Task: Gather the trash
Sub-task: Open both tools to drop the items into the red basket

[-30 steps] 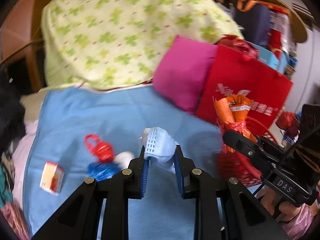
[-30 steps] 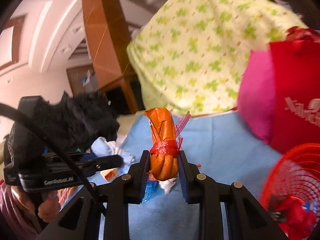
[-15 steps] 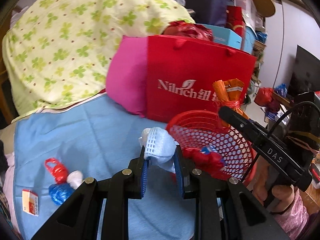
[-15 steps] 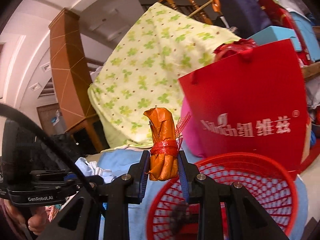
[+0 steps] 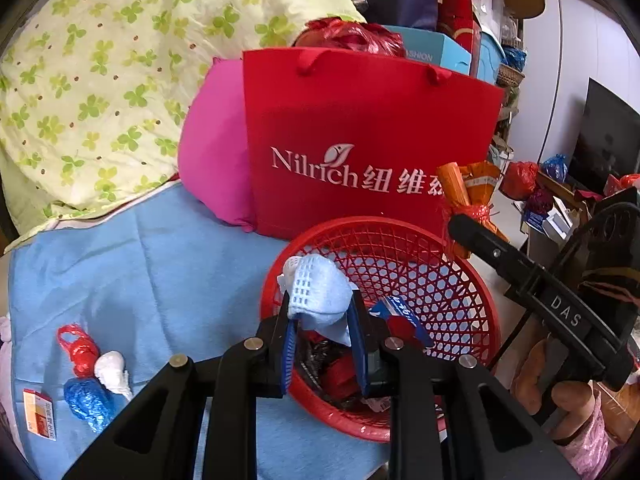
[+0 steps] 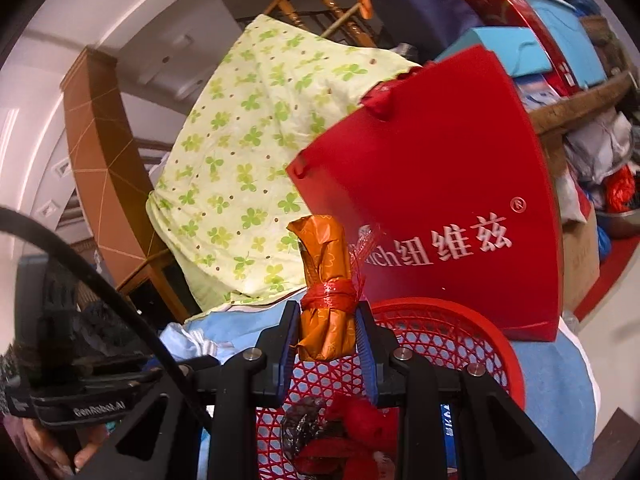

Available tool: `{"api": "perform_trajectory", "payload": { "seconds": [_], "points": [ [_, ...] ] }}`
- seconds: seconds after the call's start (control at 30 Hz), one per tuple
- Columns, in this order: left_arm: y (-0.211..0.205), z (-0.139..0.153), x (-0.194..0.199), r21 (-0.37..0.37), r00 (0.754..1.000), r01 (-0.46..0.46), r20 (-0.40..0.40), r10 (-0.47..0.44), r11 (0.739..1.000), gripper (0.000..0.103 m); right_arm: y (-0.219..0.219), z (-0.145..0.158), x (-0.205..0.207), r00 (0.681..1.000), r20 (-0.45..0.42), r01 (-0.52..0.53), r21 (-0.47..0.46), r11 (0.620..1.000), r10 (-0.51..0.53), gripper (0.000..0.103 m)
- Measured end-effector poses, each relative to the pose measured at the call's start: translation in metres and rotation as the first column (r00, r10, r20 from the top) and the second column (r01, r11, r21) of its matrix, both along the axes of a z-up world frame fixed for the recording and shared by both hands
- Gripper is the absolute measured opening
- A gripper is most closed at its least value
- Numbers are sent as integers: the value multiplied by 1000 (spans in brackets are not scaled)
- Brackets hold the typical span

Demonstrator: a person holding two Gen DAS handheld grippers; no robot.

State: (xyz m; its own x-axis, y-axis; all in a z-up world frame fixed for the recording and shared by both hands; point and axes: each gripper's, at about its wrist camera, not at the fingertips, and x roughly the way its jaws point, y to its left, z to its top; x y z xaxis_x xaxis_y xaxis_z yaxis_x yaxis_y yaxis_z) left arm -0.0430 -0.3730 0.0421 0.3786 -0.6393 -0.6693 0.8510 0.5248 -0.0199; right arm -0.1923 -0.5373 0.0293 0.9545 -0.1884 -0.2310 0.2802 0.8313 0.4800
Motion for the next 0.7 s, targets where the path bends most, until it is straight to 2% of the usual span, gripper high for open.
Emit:
{"api": "perform_trajectory", "payload": {
  "seconds": [0.17,0.23,0.33,0.37,0.4,0.5,0.7],
  "points": [
    [-9,-8,-1,20,1000,9,-6,-9,1000,28,-5,-2,-1,1000,-12,14,12,1000,-14,31],
    [-10,-10,0,25,1000,5,-8,-4,1000,32,-7,-3,-2,1000,-13,19,26,999,-19,31],
    [-10,-13,1,30,1000,5,-20,-5,1000,48,-12,-6,1,999,-27,27,52,998,-25,31],
    [-9,-14,2,29,1000,2,-19,-2,1000,57,-12,-6,2,999,-32,30,58,998,-28,31],
    [-8,-14,2,25,1000,0,-16,1,1000,59,-13,-7,3,999,-40,33,69,997,-30,35],
    [-3,-14,4,19,1000,-1,-19,1,1000,59,-16,-11,3,999,-44,35,115,993,-30,70],
    [14,-13,8,8,1000,-24,-16,24,1000,60,-11,-6,3,999,0,36,98,995,-36,70]
  ]
}}
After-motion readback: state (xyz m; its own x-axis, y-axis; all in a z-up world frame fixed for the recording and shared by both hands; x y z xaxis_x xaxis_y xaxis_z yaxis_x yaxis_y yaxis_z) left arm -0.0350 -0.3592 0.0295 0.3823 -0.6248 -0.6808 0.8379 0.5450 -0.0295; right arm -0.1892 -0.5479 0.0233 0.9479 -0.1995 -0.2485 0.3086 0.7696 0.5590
